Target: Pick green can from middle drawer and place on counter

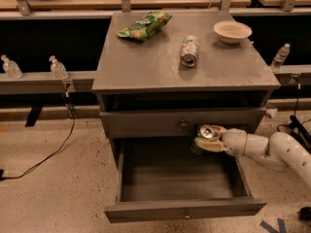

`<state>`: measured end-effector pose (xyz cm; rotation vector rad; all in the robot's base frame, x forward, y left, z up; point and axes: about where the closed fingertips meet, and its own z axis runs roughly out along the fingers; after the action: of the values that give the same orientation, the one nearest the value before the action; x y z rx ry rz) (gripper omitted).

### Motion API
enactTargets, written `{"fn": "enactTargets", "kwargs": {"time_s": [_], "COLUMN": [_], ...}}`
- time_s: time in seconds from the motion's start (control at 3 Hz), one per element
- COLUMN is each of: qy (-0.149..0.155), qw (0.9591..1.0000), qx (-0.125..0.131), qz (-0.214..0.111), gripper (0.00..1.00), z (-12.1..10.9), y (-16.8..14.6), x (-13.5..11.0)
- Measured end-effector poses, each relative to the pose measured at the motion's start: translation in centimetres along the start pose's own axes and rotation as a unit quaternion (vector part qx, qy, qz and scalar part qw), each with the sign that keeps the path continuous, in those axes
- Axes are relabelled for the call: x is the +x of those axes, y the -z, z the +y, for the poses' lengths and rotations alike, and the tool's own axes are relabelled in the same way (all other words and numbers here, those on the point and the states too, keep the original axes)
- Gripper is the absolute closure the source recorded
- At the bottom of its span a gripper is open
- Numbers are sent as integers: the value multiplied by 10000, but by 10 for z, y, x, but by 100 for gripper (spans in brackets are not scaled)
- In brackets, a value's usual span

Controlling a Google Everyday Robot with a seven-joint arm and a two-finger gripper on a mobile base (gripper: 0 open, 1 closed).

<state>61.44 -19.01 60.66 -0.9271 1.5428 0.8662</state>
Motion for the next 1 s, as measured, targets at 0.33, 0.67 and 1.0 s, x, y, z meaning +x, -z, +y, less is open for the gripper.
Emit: {"fn": "enactTargets", "kwargs": {"time_s": [0.33, 0.67, 1.0], "qy": [8, 135, 382], "qw": [10000, 9977, 9908], "qx": [-90, -657, -1237], "qz": [10, 134, 404], "gripper": [100, 100, 100], "z": [3, 30, 76], "y": [-2, 0, 8], "x": [-4, -32, -63]}}
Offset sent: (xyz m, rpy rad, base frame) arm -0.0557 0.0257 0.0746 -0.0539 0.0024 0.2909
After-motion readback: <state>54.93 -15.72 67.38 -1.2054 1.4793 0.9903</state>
